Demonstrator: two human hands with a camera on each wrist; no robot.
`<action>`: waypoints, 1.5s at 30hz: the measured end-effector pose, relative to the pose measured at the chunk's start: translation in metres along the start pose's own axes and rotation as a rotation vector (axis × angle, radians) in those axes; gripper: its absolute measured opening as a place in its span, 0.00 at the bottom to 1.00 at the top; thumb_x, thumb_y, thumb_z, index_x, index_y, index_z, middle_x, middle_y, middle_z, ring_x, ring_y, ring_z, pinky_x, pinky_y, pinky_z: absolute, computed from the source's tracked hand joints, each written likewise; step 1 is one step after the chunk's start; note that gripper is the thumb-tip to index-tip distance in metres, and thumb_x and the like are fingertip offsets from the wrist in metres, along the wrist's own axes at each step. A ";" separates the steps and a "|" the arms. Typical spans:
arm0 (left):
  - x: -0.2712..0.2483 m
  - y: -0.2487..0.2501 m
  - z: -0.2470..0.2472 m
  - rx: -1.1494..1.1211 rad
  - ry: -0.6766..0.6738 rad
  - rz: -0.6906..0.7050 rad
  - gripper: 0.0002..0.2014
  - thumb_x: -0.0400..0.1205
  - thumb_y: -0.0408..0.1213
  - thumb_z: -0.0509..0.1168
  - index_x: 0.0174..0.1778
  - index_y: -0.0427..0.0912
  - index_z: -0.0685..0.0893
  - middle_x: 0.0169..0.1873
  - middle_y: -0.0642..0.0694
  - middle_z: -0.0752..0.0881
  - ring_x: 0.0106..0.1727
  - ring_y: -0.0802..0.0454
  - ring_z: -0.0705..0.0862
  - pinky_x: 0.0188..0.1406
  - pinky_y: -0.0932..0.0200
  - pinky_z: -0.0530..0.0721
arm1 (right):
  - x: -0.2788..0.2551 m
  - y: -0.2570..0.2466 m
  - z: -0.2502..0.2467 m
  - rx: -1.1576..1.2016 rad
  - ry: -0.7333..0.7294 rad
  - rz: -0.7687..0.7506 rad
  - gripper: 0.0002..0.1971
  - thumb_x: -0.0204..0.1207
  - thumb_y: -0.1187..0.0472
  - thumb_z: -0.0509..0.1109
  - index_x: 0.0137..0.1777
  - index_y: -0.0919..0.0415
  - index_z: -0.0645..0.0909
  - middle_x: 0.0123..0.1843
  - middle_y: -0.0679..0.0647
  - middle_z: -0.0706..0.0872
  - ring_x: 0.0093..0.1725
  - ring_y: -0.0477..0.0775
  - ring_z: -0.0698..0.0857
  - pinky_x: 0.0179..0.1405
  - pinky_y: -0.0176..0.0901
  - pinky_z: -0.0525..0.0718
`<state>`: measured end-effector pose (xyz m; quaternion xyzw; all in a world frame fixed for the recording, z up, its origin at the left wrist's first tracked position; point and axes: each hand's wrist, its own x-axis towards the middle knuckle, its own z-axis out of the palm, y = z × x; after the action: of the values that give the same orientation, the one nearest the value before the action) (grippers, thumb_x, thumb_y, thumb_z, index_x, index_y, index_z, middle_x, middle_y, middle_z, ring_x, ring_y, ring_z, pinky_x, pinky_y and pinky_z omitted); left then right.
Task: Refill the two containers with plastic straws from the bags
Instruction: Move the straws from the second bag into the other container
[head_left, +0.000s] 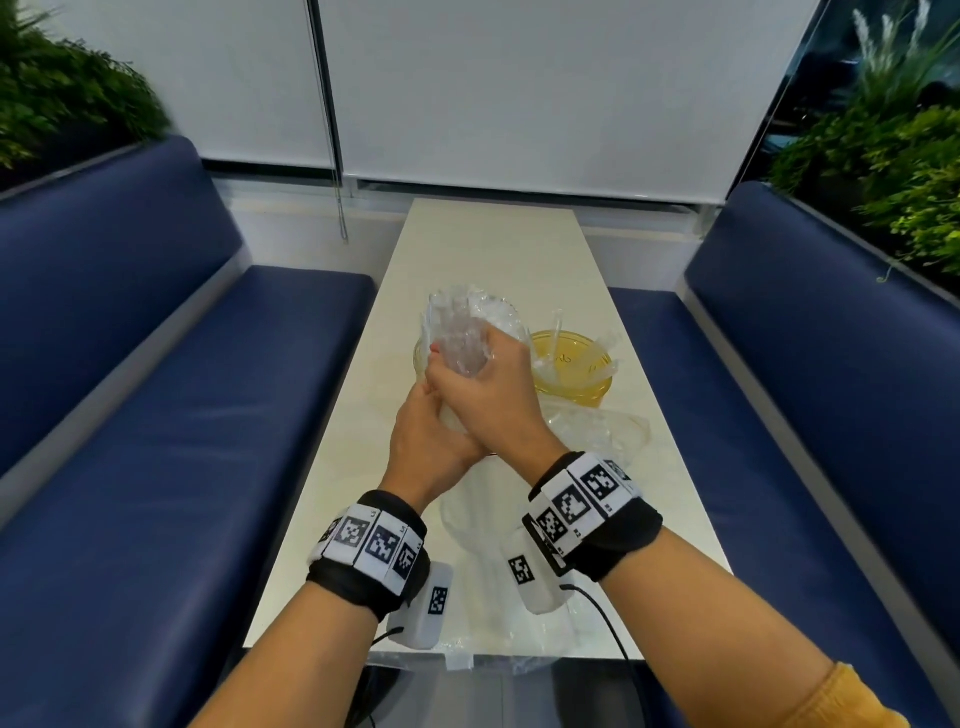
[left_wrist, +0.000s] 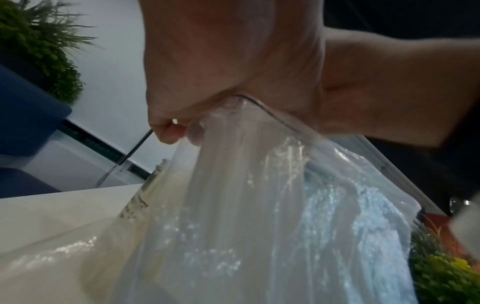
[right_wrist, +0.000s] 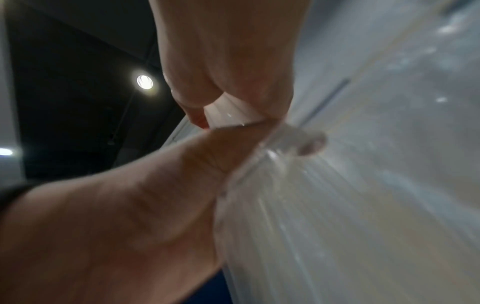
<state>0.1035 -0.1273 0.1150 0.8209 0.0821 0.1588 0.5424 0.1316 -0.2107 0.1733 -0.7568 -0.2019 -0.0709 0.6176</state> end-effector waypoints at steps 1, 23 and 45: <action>-0.001 0.001 0.001 0.006 -0.010 -0.005 0.34 0.59 0.57 0.79 0.62 0.52 0.83 0.55 0.53 0.88 0.55 0.56 0.88 0.52 0.49 0.91 | 0.004 -0.005 -0.001 0.005 0.005 -0.023 0.05 0.72 0.62 0.76 0.47 0.61 0.87 0.38 0.55 0.91 0.40 0.58 0.92 0.42 0.60 0.91; -0.001 -0.007 -0.019 0.242 0.028 -0.007 0.34 0.57 0.60 0.86 0.59 0.58 0.88 0.50 0.56 0.77 0.49 0.66 0.77 0.50 0.64 0.75 | 0.139 -0.093 -0.141 0.480 0.420 -0.288 0.03 0.76 0.72 0.69 0.47 0.72 0.80 0.30 0.61 0.81 0.25 0.57 0.81 0.29 0.49 0.84; -0.002 0.004 -0.027 0.234 0.016 0.005 0.25 0.64 0.51 0.86 0.57 0.58 0.90 0.45 0.52 0.78 0.47 0.52 0.79 0.44 0.75 0.73 | 0.135 0.121 -0.092 -0.025 0.183 0.127 0.21 0.68 0.49 0.82 0.52 0.64 0.85 0.47 0.57 0.91 0.48 0.58 0.91 0.51 0.52 0.91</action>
<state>0.0923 -0.1063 0.1284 0.8774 0.1024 0.1562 0.4419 0.3151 -0.2882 0.1330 -0.7661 -0.0952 -0.1030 0.6272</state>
